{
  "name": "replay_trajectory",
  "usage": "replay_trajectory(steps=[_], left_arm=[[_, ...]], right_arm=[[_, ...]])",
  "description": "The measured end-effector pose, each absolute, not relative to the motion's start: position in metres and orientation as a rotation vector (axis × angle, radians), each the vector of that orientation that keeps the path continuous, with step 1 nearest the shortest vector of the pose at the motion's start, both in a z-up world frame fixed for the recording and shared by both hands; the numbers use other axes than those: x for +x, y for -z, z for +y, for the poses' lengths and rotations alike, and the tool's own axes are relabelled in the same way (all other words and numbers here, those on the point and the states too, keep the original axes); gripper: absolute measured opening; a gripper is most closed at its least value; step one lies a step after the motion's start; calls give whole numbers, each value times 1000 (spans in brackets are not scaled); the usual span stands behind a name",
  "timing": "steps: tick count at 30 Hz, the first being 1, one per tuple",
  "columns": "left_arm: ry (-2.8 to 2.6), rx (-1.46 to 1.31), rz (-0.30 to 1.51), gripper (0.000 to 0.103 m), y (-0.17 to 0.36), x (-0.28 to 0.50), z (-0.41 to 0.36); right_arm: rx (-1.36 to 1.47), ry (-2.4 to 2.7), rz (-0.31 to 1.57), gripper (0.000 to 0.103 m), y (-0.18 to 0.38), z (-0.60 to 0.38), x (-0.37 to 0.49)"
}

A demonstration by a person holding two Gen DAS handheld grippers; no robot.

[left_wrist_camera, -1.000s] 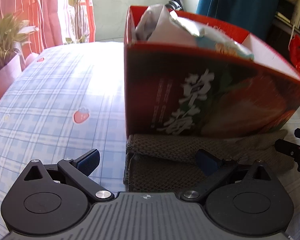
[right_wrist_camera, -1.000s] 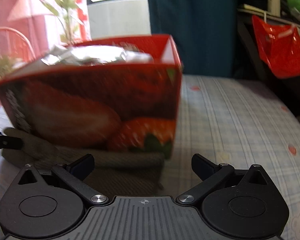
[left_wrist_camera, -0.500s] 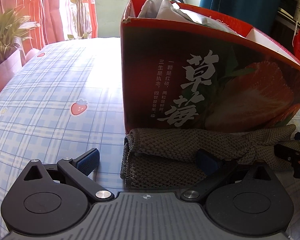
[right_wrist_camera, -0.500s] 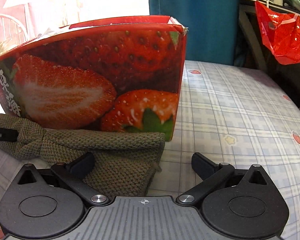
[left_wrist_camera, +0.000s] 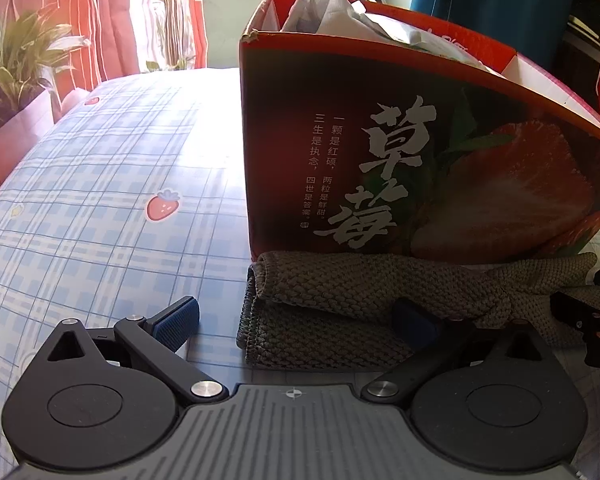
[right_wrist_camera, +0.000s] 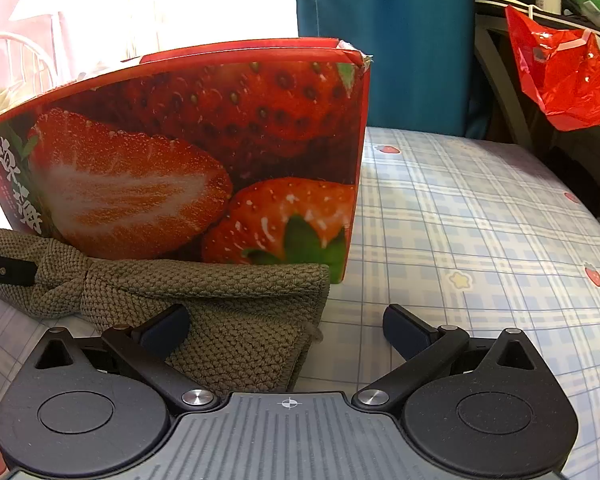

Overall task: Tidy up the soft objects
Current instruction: 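Move both tools back to the olive knit glove beside the box, then grasp the olive knit glove with the left tool and lift it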

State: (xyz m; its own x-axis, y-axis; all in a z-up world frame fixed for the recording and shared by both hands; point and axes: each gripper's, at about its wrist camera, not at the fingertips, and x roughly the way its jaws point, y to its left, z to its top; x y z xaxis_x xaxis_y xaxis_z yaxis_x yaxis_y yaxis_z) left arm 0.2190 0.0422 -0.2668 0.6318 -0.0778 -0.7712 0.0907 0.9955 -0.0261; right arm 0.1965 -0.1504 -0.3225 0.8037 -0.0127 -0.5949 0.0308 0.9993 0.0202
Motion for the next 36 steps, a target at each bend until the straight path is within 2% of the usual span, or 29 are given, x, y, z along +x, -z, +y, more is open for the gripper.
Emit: replay_trajectory(steps=[5,11,14,16,19,25,28,34,36], left_arm=[[120,42,875,98,265,210,37],[159,54,862,79,260,202,27],[181,54,856,67,259,199,24],[209,49,851,50,257,196,22],[225,22,850,38,257,191,23],[243,1,842,34,261,175,30],[247,-5,835,34,262,172,31],[249,0,825,34,265,176,36],[249,-1,821,34,265,175,36]], right_arm=[[30,22,636,103,322,-151,197],[30,22,636,103,322,-151,196],[30,22,635,103,322,-151,196],[31,22,635,103,322,-151,196],[31,22,634,103,322,-151,196],[37,17,635,102,322,-151,196],[34,5,635,98,320,-152,196],[25,-40,638,79,315,-150,197],[25,-59,641,67,313,-148,197]])
